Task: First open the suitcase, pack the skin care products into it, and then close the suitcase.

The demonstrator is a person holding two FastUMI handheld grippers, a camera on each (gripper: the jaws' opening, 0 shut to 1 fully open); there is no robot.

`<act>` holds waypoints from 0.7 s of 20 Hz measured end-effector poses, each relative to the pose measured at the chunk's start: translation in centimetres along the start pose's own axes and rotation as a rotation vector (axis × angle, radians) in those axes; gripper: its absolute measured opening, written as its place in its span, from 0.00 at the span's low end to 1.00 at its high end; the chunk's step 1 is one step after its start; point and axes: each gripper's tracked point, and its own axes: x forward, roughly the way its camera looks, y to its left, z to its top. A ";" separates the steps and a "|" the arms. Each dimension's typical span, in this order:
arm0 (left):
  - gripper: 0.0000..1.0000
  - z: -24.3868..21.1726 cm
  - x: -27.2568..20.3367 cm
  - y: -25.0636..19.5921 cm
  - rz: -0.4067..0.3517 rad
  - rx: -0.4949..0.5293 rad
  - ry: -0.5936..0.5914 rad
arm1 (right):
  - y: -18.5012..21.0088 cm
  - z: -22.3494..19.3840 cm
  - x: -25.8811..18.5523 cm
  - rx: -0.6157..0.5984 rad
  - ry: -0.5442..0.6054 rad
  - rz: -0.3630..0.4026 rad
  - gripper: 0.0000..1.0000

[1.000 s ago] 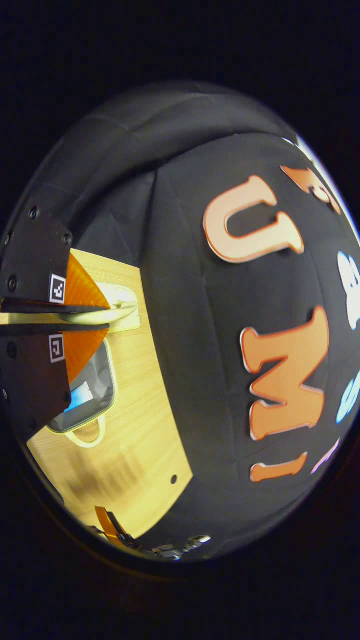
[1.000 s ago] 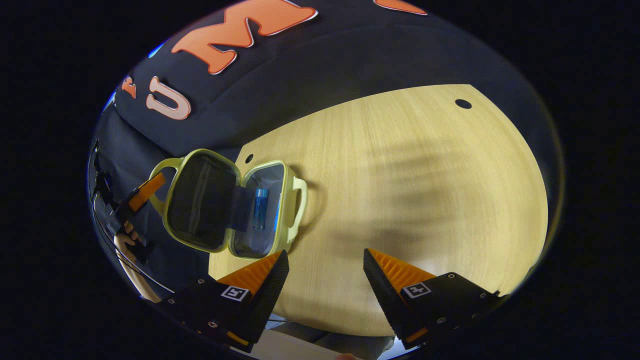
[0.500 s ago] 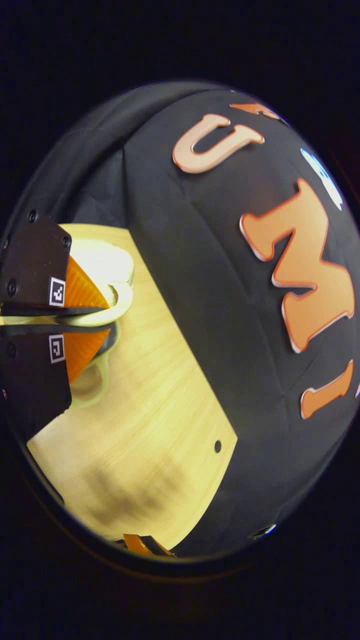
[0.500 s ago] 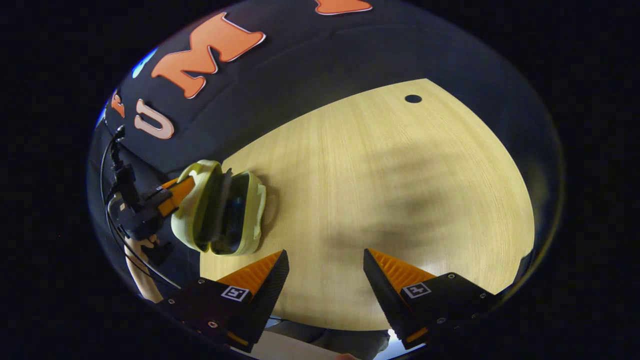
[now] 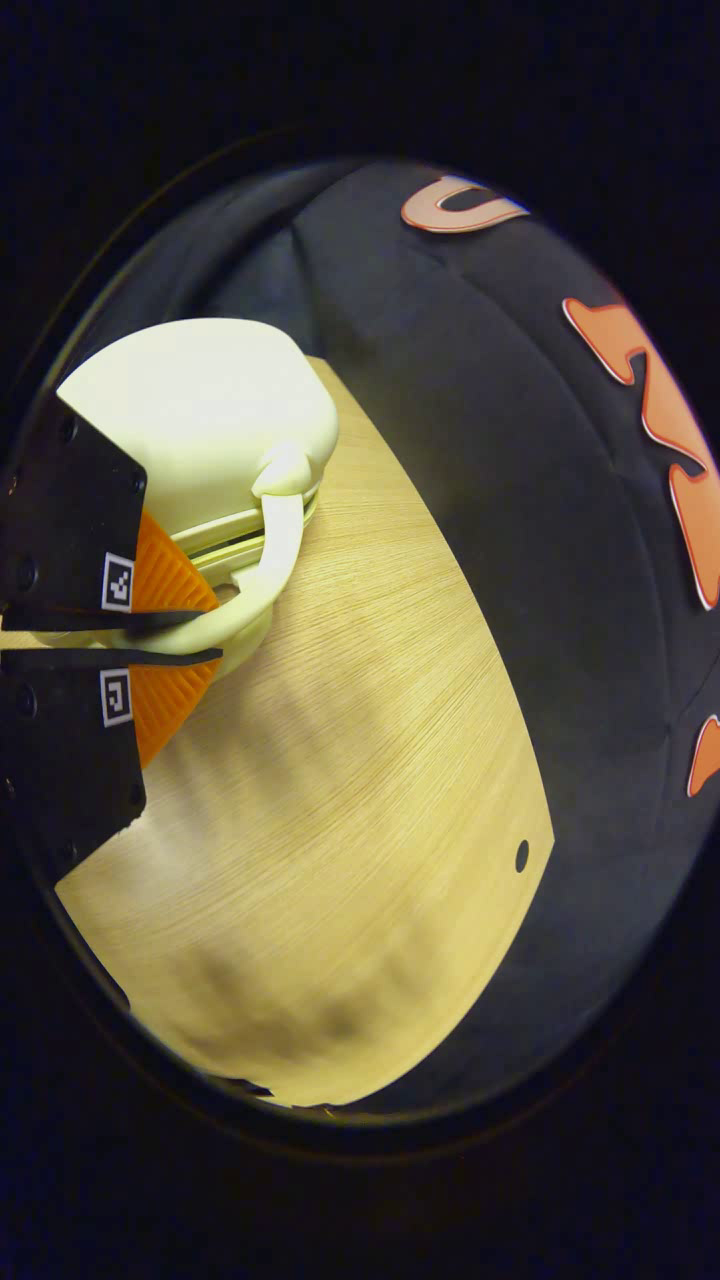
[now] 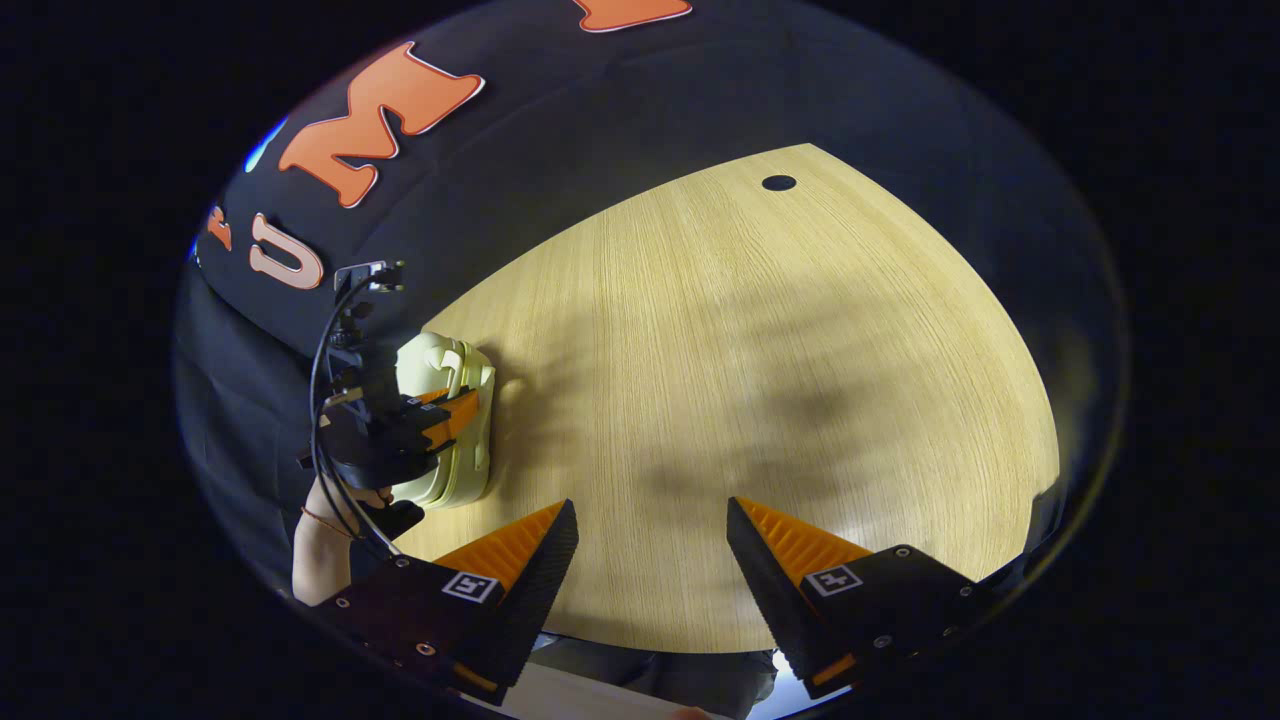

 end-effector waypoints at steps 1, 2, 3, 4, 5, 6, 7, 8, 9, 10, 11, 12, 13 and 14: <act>0.07 0.3 -0.1 -0.1 0.010 0.003 -0.012 | -0.1 0.0 0.0 -0.001 0.002 0.000 0.96; 0.08 0.5 -0.2 -0.2 0.012 0.001 -0.017 | 0.1 -0.2 0.0 -0.001 0.001 0.002 0.95; 0.10 0.4 -0.2 -0.2 0.005 0.002 -0.020 | 0.2 -0.2 0.0 -0.001 0.001 0.006 0.96; 0.12 0.3 -0.2 -0.3 -0.007 0.001 -0.022 | 0.3 -0.2 0.2 -0.002 0.003 0.010 0.96; 0.15 0.3 -0.1 -0.3 -0.017 0.003 -0.022 | 0.4 -0.3 0.4 -0.006 0.006 0.013 0.96; 0.15 0.2 -0.1 -0.7 -0.039 0.001 -0.021 | 0.7 -0.3 0.5 -0.011 0.010 0.015 0.96; 0.18 0.0 -0.3 -0.4 -0.037 0.000 -0.019 | 0.9 -0.2 0.7 -0.015 0.013 0.018 0.96; 0.18 -0.1 -0.2 -0.4 -0.049 -0.008 -0.027 | 1.2 -0.3 1.0 -0.020 0.016 0.021 0.96; 0.25 -0.3 -1.2 -0.3 -0.048 -0.011 -0.030 | 1.5 -0.2 1.2 -0.026 0.019 0.023 0.96; 0.31 0.0 -1.7 -0.1 -0.046 -0.010 -0.043 | 1.7 -0.3 1.3 -0.035 0.019 0.023 0.96; 0.39 0.5 -2.2 0.0 -0.043 -0.015 -0.061 | 1.9 -0.2 1.5 -0.045 0.018 0.023 0.96; 0.45 0.8 -2.7 0.0 -0.050 -0.027 -0.080 | 2.1 0.0 1.6 -0.057 0.016 0.022 0.96; 0.48 1.1 -3.4 0.3 -0.049 -0.044 -0.097 | 2.2 0.1 1.7 -0.064 0.010 0.020 0.95; 0.65 1.7 -4.6 0.5 -0.056 -0.072 -0.119 | 2.6 0.5 1.8 -0.071 0.002 0.021 0.95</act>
